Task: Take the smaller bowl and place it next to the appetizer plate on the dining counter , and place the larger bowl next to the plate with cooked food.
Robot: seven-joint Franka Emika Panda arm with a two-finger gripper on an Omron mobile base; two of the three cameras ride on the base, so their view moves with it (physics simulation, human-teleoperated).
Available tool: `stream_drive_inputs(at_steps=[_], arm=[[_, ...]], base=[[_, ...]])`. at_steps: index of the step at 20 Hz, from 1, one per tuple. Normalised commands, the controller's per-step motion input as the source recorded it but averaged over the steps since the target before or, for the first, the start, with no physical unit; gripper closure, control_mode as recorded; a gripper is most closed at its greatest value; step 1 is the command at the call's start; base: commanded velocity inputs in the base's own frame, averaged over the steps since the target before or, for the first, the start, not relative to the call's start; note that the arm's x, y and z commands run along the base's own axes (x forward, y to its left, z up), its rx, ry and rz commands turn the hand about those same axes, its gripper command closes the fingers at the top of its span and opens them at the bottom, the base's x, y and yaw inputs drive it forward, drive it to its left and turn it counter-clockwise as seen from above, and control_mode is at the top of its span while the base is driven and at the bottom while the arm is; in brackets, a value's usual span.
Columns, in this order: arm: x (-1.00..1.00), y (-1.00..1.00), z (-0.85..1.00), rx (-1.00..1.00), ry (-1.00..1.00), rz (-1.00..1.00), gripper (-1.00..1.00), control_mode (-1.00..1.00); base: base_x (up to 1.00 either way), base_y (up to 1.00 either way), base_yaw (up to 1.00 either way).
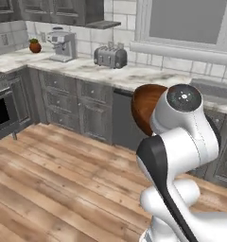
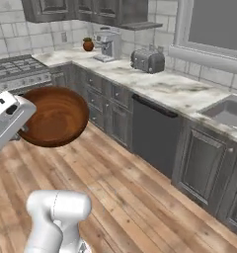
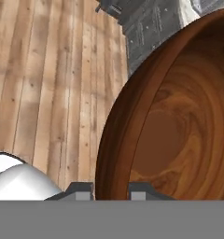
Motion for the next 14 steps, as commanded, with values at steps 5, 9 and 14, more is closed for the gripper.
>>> stream_drive_inputs(at_steps=[5,9,14], arm=[[0.00,0.00,0.00,0.00,0.00,0.00,1.00,1.00],[0.00,0.00,0.00,0.00,0.00,0.00,1.00,1.00],[0.00,0.00,0.00,0.00,0.00,0.00,1.00,1.00]], base=[[0.16,0.01,0.94],[0.27,0.00,0.93],[0.34,0.00,0.91]])
